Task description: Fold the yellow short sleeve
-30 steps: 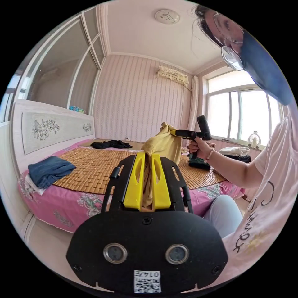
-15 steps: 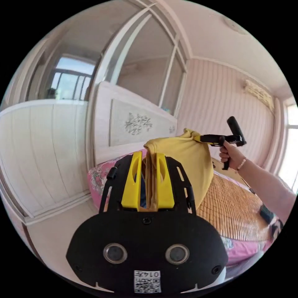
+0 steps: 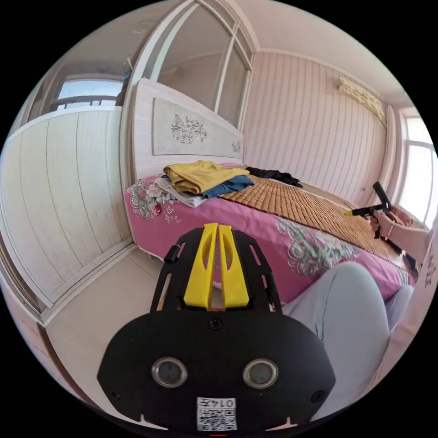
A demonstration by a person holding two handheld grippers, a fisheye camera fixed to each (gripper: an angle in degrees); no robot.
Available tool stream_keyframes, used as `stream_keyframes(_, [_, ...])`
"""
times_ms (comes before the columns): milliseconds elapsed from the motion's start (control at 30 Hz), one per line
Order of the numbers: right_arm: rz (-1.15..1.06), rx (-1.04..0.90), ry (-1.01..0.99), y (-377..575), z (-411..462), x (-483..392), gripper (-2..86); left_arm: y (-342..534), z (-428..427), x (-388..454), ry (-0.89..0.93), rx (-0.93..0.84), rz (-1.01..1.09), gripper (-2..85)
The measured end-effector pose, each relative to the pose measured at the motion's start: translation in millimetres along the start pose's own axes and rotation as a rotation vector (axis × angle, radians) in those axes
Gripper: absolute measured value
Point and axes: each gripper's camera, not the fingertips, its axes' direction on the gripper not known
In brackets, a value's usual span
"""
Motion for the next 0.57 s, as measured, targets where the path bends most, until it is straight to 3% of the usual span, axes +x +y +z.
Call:
stream_keyframes(100, [0.143, 0.115, 0.194, 111, -90, -11, 7.9, 13, -9, 72, 0.091, -0.054, 0.147, -0.7])
stream_keyframes(233, [0.399, 0.275, 0.410, 233, -180, -46, 10.1, -21, -25, 164, 0.243, 0.109, 0.213, -0.7])
stream_keyframes(367, [0.483, 0.331, 0.563, 309, -221, -76, 11.1, -58, -40, 268, 0.371, 0.248, 0.354, 1.7])
stream_keyframes(567, [0.567, 0.328, 0.741, 407, -260, -110, 11.8, -71, -56, 413, 0.679, 0.242, 0.495, 4.7])
